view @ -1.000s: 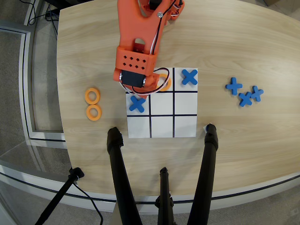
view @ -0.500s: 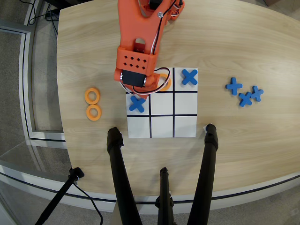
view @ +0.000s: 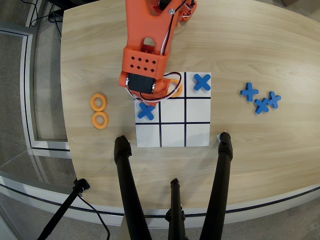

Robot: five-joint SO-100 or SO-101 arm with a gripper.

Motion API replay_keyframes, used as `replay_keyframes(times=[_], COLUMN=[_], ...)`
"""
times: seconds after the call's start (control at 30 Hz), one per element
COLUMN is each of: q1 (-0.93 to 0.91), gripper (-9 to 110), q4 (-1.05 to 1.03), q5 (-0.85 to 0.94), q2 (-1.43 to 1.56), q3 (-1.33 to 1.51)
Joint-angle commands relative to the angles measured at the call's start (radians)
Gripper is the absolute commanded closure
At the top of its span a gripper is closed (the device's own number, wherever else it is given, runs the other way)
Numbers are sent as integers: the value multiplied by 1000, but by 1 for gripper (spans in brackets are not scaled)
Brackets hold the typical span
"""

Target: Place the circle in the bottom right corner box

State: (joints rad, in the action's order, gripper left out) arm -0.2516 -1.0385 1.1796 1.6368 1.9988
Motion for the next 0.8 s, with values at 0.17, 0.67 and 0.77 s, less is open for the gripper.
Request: replay_keyframes(times=[0.17, 0.67, 0.77], q1=[-2, 164, 202], gripper=[92, 92, 92], q4=[-304, -328, -287], q5=[101, 345, 356], q2=[192, 1224, 1384], q3=[-342, 436, 634])
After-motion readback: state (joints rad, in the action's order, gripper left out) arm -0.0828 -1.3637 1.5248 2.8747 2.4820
